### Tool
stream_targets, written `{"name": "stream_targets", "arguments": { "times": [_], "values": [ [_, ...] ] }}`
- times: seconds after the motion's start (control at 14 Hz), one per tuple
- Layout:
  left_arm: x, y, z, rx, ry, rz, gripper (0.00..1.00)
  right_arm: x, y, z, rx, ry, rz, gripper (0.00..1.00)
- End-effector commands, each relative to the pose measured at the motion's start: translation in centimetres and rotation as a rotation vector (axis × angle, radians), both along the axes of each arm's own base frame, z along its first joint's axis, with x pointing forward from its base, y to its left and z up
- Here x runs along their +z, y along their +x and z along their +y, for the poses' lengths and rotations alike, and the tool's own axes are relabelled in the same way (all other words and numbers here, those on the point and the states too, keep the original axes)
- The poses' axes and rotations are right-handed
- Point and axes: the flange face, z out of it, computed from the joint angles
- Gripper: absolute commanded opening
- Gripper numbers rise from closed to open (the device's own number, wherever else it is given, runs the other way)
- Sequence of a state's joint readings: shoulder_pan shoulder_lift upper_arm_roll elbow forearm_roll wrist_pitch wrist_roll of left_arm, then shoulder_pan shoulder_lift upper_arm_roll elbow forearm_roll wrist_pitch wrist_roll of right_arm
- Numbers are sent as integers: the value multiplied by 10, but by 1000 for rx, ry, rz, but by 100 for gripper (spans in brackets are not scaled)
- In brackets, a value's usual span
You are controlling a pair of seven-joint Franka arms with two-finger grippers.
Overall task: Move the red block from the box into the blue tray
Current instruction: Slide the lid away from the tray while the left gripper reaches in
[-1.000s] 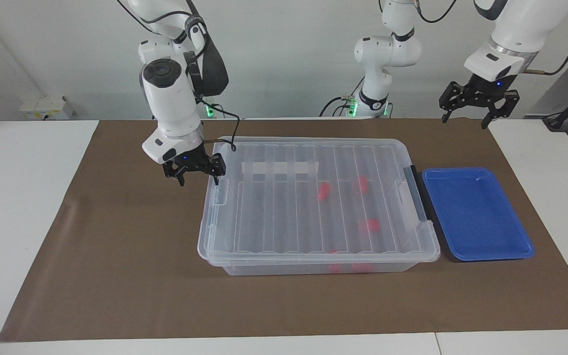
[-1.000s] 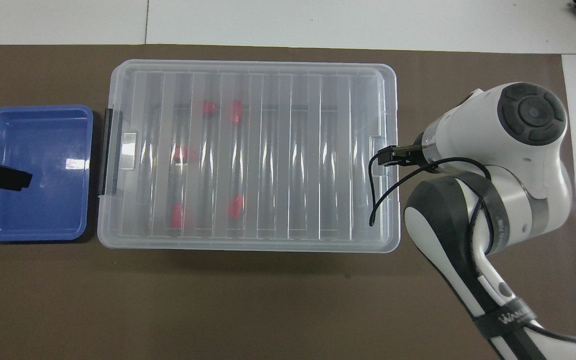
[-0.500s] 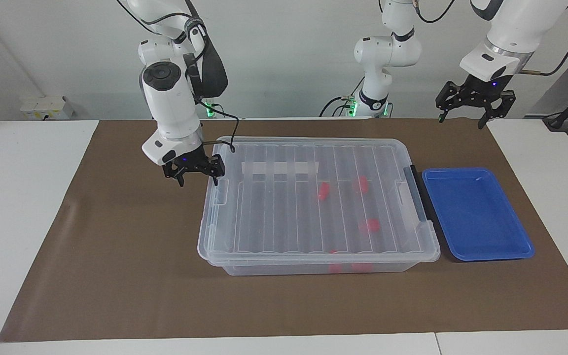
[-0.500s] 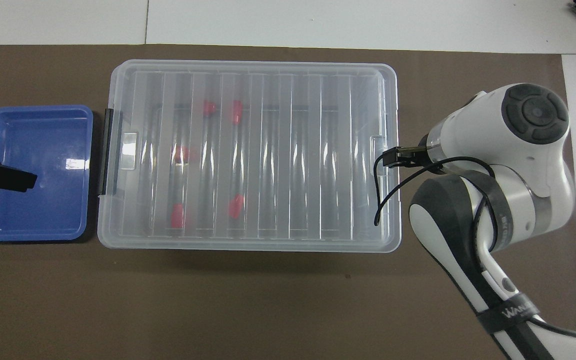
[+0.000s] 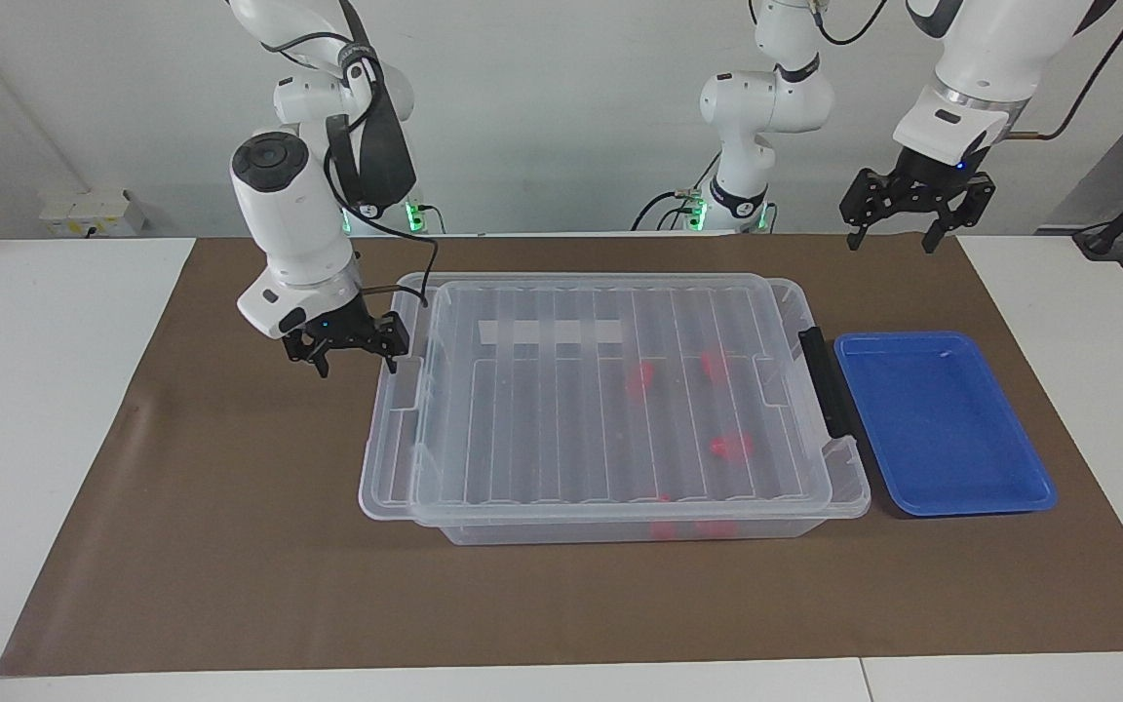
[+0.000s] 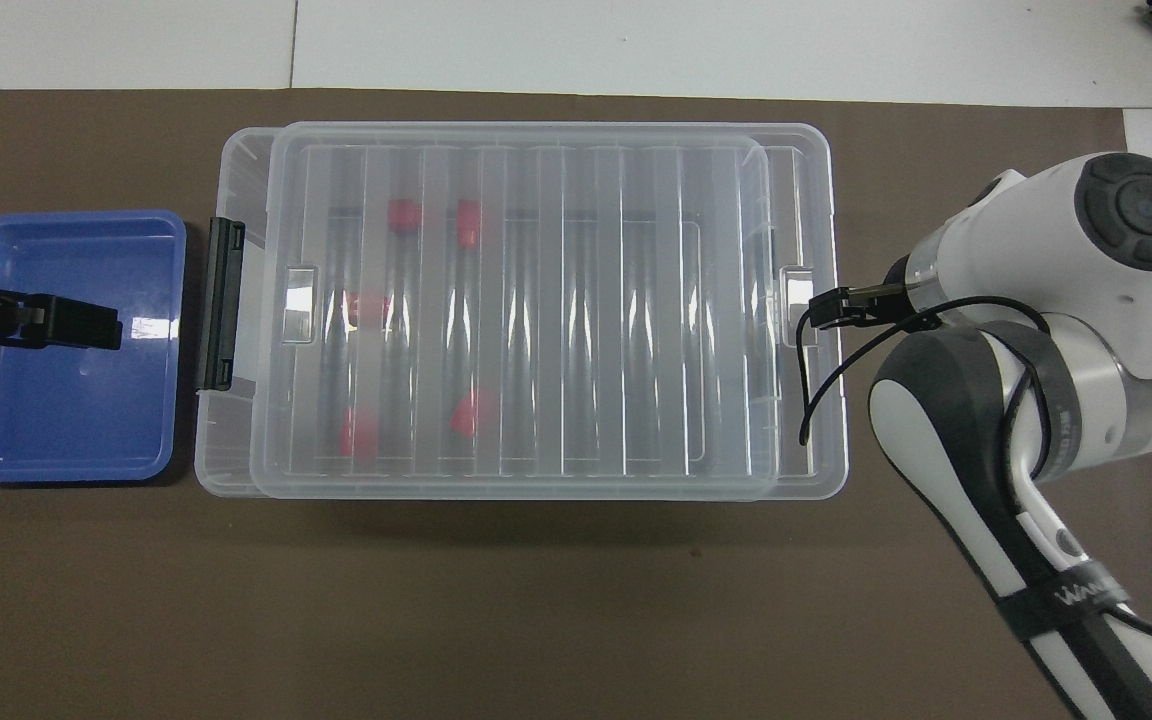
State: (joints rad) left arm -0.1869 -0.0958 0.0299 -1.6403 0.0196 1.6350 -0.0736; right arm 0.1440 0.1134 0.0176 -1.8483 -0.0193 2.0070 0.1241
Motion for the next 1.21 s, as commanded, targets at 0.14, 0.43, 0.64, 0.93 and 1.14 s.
{"name": "stream_targets", "arguments": {
  "times": [0.14, 0.43, 0.64, 0.93, 1.14],
  "values": [
    [0, -2, -39, 166, -43, -66, 100, -4, 4, -25, 20, 12, -9, 100],
    [-14, -2, -66, 203, -68, -95, 100, -7, 7, -47, 31, 10, -5, 100],
    [-30, -2, -80, 234, -85, -109, 100, -7, 8, -67, 53, 8, -3, 100],
    [-39, -11, -84, 255, -102, -124, 100, -7, 7, -97, 79, 3, 9, 100],
    [-44, -6, -101, 447, -164, -144, 100, -8, 5, -126, 116, 1, 20, 100]
  ]
}}
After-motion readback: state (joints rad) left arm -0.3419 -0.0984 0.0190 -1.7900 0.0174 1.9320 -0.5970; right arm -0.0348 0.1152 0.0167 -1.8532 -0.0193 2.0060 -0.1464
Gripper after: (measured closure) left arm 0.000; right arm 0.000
